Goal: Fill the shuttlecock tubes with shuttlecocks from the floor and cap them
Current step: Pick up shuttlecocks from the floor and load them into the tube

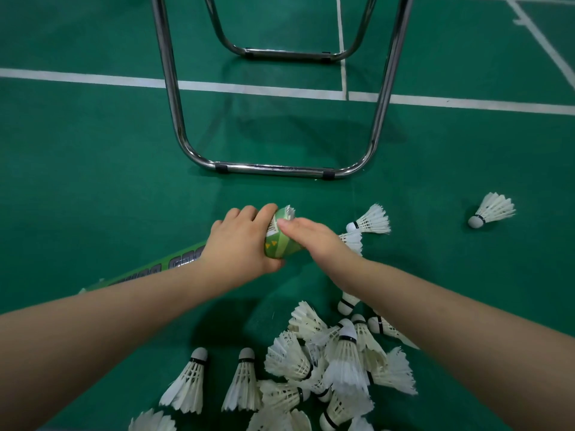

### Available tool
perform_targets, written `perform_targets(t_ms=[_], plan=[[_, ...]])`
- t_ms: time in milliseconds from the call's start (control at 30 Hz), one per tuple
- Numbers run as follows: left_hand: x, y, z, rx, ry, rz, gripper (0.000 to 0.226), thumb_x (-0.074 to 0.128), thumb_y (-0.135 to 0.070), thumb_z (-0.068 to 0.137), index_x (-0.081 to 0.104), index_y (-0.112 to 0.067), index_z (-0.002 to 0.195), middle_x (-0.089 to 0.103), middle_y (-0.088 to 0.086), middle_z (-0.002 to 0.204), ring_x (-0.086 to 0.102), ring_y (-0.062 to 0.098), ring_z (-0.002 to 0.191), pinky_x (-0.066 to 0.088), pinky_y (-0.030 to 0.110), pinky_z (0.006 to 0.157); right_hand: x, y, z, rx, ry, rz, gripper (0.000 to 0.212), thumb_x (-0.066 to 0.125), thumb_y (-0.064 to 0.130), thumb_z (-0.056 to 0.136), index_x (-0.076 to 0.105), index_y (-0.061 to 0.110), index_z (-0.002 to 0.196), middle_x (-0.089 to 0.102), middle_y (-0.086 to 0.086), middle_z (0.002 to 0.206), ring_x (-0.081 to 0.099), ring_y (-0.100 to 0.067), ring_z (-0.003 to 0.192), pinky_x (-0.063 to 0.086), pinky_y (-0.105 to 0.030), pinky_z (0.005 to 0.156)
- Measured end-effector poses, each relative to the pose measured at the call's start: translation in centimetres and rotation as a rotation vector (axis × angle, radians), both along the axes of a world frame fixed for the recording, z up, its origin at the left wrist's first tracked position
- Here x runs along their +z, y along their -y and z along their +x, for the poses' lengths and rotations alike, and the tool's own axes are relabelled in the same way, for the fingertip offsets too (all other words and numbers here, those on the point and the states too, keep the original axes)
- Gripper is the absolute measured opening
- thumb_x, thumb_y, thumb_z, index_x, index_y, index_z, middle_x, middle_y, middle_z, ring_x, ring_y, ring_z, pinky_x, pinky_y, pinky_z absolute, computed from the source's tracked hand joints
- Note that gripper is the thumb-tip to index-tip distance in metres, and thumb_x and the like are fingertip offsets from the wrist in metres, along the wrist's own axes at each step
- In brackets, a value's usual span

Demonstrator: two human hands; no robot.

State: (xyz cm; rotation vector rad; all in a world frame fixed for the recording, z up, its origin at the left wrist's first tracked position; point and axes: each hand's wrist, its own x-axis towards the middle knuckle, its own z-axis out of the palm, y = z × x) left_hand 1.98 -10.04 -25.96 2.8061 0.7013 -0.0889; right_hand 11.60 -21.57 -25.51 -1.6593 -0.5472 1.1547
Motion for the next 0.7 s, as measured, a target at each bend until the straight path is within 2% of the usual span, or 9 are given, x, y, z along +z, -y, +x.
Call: perform_targets(t_ms=[67, 133, 233, 300, 367, 467, 567, 633, 700], plan=[[-0.1, 0.0, -0.3, -0.006, 0.001, -0.002, 0.082, 0.067, -0.051, 0.071, 0.029, -0.027, 0.139, 0.049, 0.001, 0.121, 0.044, 0.024, 0.111, 0.039, 0.038, 0.09, 0.2, -0.2, 0.4, 0.096, -0.089, 0.001, 0.026, 0.054, 0.038, 0.09, 0.064, 0.019, 0.105, 0.067, 0.002, 0.103, 0.06, -0.011, 0.096, 0.04, -0.025, 0.09], [-0.2, 0.1, -0.5, -0.017, 0.01, -0.011, 0.08, 0.067, -0.052, 0.071, 0.031, -0.027, 0.138, 0.05, 0.001, 0.119, 0.044, 0.024, 0.109, 0.039, 0.038, 0.089, 0.0, -0.2, 0.9, 0.168, -0.143, -0.01, 0.022, 0.057, 0.034, 0.087, 0.062, 0.022, 0.105, 0.065, 0.003, 0.101, 0.059, -0.012, 0.095, 0.04, -0.03, 0.094], [-0.3, 0.4, -0.6, -0.027, -0.004, -0.017, 0.079, 0.066, -0.053, 0.071, 0.031, -0.028, 0.137, 0.049, 0.0, 0.118, 0.044, 0.023, 0.108, 0.039, 0.039, 0.089, -0.5, -0.4, 1.3, 0.245, -0.154, -0.085, 0.036, 0.06, 0.033, 0.083, 0.057, 0.024, 0.117, 0.061, -0.003, 0.116, 0.054, -0.023, 0.116, 0.032, -0.046, 0.109], [-0.3, 0.7, -0.4, -0.04, -0.015, -0.016, 0.08, 0.065, -0.055, 0.071, 0.03, -0.028, 0.138, 0.049, 0.0, 0.118, 0.044, 0.023, 0.108, 0.039, 0.038, 0.089, -0.5, -0.4, 1.3, 0.303, -0.189, -0.111, 0.044, 0.062, 0.03, 0.08, 0.052, 0.022, 0.123, 0.058, -0.006, 0.124, 0.051, -0.024, 0.122, 0.032, -0.046, 0.11], [-0.4, 1.2, -0.3, -0.068, -0.042, -0.011, 0.084, 0.064, -0.056, 0.071, 0.026, -0.028, 0.141, 0.047, 0.0, 0.121, 0.043, 0.023, 0.111, 0.039, 0.038, 0.092, -0.4, -0.4, 1.4, 0.382, -0.215, -0.115, 0.053, 0.065, 0.026, 0.075, 0.05, 0.013, 0.124, 0.057, -0.012, 0.125, 0.055, -0.025, 0.118, 0.039, -0.041, 0.107], [-0.4, 1.8, -0.4, -0.127, -0.091, 0.0, 0.089, 0.063, -0.059, 0.073, 0.02, -0.027, 0.144, 0.045, -0.001, 0.126, 0.04, 0.023, 0.117, 0.038, 0.038, 0.096, -0.1, -0.1, 1.3, 0.51, -0.228, -0.123, 0.039, 0.059, 0.011, 0.088, 0.049, 0.002, 0.125, 0.057, -0.013, 0.113, 0.057, -0.021, 0.102, 0.042, -0.035, 0.1], [-0.6, 2.3, -0.6, -0.179, -0.112, 0.005, 0.09, 0.061, -0.062, 0.074, 0.018, -0.027, 0.145, 0.044, -0.001, 0.129, 0.039, 0.022, 0.119, 0.037, 0.038, 0.097, 0.0, 0.5, 1.5, 0.566, -0.299, -0.143, 0.031, 0.057, 0.012, 0.089, 0.052, 0.004, 0.119, 0.058, -0.009, 0.107, 0.056, -0.019, 0.097, 0.043, -0.035, 0.097], [-0.7, 2.3, -0.6, -0.192, -0.094, 0.009, 0.089, 0.061, -0.063, 0.073, 0.02, -0.028, 0.143, 0.045, -0.002, 0.127, 0.04, 0.021, 0.117, 0.038, 0.038, 0.097, 0.2, 1.1, 2.5, 0.488, -0.318, -0.17, 0.023, 0.057, 0.026, 0.091, 0.059, 0.009, 0.107, 0.064, -0.006, 0.097, 0.061, -0.018, 0.089, 0.048, -0.032, 0.088], [-0.7, 2.1, -0.5, -0.181, -0.09, 0.011, 0.091, 0.062, -0.064, 0.072, 0.019, -0.028, 0.143, 0.045, -0.002, 0.126, 0.041, 0.021, 0.116, 0.039, 0.038, 0.097, -0.2, 1.8, 4.7, 0.142, -0.272, -0.243, 0.031, 0.052, 0.037, 0.092, 0.064, 0.009, 0.086, 0.068, -0.003, 0.073, 0.063, -0.018, 0.072, 0.051, -0.031, 0.076]])
